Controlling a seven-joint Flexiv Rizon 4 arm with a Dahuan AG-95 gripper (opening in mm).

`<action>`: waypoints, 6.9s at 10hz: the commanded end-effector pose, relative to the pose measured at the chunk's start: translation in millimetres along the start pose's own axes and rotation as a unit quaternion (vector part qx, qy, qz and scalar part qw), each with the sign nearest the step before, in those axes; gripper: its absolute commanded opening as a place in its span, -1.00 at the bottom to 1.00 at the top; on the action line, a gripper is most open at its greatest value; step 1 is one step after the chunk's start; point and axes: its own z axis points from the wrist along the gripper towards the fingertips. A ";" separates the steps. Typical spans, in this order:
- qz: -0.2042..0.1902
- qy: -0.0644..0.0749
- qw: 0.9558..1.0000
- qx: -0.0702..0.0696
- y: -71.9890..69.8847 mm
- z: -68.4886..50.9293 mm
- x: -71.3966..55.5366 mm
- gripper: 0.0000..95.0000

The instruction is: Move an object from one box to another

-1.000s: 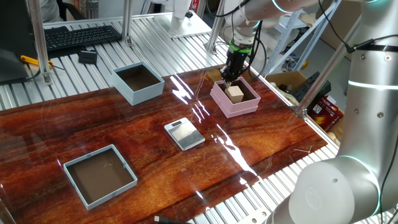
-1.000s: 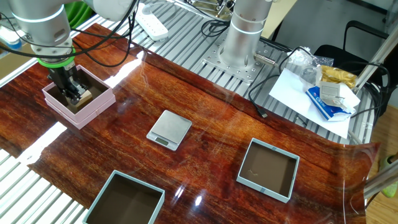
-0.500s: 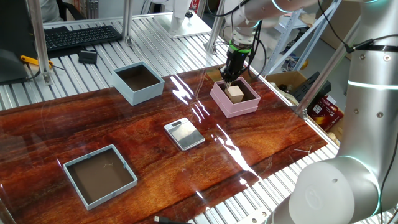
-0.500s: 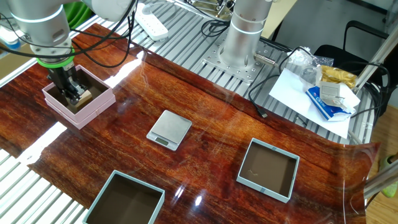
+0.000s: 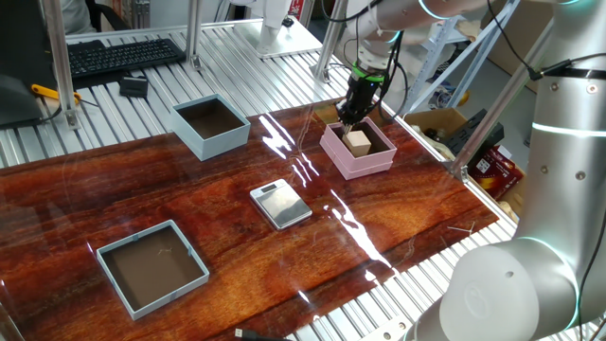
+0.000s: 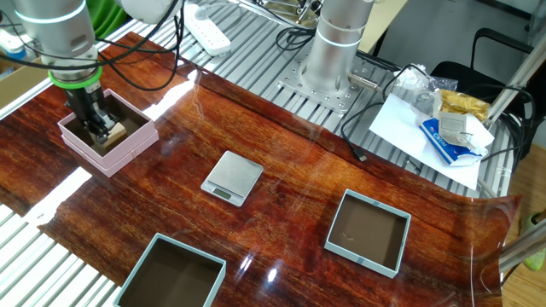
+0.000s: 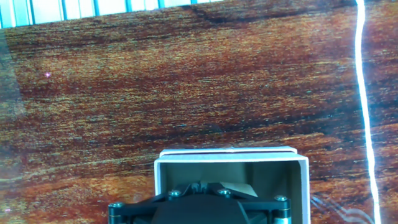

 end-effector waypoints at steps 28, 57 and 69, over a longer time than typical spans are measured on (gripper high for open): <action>-0.004 -0.028 0.999 -0.019 -5.9 -12.1 1.6 -0.20; -0.025 0.002 0.999 -0.036 -7.6 -20.3 0.8 -1.00; -0.019 -0.001 1.000 -0.024 -7.6 -20.3 0.8 -1.00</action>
